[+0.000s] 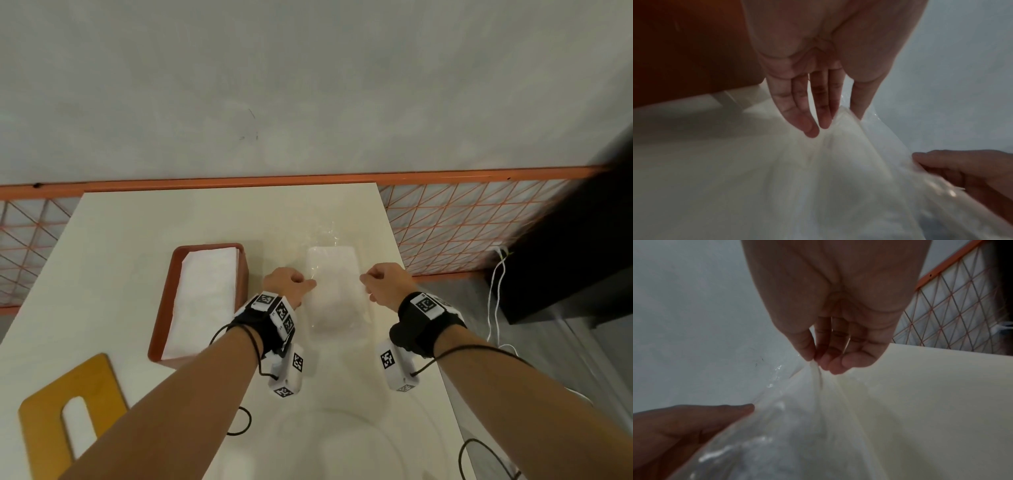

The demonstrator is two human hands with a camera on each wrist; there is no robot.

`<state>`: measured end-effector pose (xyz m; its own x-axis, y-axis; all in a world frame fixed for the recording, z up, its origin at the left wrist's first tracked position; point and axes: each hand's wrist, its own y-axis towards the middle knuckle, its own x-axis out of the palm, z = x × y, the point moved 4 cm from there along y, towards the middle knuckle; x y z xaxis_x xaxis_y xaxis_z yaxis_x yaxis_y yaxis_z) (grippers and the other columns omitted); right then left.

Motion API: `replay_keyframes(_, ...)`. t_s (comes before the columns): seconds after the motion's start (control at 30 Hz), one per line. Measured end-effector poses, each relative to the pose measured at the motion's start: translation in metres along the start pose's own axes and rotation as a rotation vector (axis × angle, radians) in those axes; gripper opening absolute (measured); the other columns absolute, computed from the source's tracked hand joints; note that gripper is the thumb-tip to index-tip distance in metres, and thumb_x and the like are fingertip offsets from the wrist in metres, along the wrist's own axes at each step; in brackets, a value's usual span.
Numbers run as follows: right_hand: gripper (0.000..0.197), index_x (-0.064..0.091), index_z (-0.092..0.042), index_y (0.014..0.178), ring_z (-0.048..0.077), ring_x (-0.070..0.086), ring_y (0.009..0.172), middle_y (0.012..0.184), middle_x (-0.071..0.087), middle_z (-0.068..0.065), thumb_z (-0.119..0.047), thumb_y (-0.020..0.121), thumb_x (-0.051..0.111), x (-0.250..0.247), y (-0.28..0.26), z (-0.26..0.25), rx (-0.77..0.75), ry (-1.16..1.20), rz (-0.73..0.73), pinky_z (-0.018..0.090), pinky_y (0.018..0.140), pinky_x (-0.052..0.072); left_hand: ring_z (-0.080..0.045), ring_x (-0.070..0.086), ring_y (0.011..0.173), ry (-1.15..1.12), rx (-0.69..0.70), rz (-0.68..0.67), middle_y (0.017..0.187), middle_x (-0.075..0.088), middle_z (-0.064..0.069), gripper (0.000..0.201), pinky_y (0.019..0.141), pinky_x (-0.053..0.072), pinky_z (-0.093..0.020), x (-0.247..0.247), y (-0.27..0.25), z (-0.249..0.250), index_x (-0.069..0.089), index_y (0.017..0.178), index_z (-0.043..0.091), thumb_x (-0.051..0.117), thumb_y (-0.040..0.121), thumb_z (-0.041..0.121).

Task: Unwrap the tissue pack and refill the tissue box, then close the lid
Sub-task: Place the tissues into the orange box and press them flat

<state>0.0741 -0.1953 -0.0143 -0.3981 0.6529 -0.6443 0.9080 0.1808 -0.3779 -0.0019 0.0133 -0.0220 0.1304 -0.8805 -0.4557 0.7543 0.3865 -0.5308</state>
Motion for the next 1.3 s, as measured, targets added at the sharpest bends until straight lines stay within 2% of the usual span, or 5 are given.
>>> replay_keyframes(0.17, 0.031, 0.064, -0.013, 0.086, 0.022, 0.068, 0.075, 0.081, 0.071, 0.006, -0.043, 0.084, 0.06, 0.004, 0.0, 0.002, 0.041, -0.063, 0.011, 0.039, 0.077, 0.059, -0.029, 0.074, 0.084, -0.029, 0.1, 0.015, 0.103, 0.069, -0.005, 0.062, 0.089, 0.058, -0.042, 0.002, -0.014, -0.003, 0.038, 0.145, 0.022, 0.062, 0.089, 0.035)
replay_keyframes(0.37, 0.022, 0.063, -0.011, 0.081, 0.011, 0.064, 0.057, 0.079, 0.072, 0.006, -0.031, 0.088, 0.06, 0.011, -0.005, -0.003, 0.011, -0.093, -0.051, 0.021, 0.053, 0.048, -0.022, 0.061, 0.093, 0.281, 0.264, -0.094, 0.116, 0.061, -0.007, 0.045, 0.085, 0.046, -0.028, 0.006, -0.034, 0.0, 0.06, 0.122, 0.034, 0.072, 0.079, 0.028)
replay_keyframes(0.63, 0.019, 0.059, -0.025, 0.071, 0.023, 0.069, 0.08, 0.087, 0.073, 0.002, -0.034, 0.087, 0.057, 0.001, -0.013, -0.013, -0.033, -0.184, -0.028, 0.031, 0.072, 0.055, -0.022, 0.054, 0.129, 0.331, 0.265, -0.076, 0.147, 0.051, -0.004, 0.052, 0.1, 0.038, -0.021, -0.004, -0.047, 0.002, 0.052, 0.14, 0.027, 0.06, 0.089, 0.022)
replay_keyframes(0.8, 0.012, 0.062, -0.022, 0.084, 0.024, 0.065, 0.081, 0.09, 0.069, 0.002, -0.029, 0.088, 0.054, -0.015, -0.023, -0.038, -0.125, -0.216, 0.041, 0.028, 0.065, 0.047, -0.022, 0.057, 0.122, 0.223, 0.359, -0.027, 0.143, 0.054, -0.001, 0.038, 0.106, 0.044, -0.031, -0.018, -0.072, 0.013, 0.063, 0.126, 0.027, 0.058, 0.09, 0.016)
replay_keyframes(1.3, 0.013, 0.069, -0.02, 0.089, 0.02, 0.066, 0.079, 0.087, 0.067, -0.003, -0.013, 0.084, 0.059, 0.07, -0.133, -0.207, -0.493, -0.036, -0.004, 0.029, 0.076, 0.052, -0.014, 0.061, 0.072, -0.063, 0.318, 0.368, 0.081, 0.067, 0.009, 0.022, 0.072, 0.046, -0.021, -0.188, -0.162, -0.073, 0.073, 0.088, 0.022, 0.056, 0.087, 0.008)
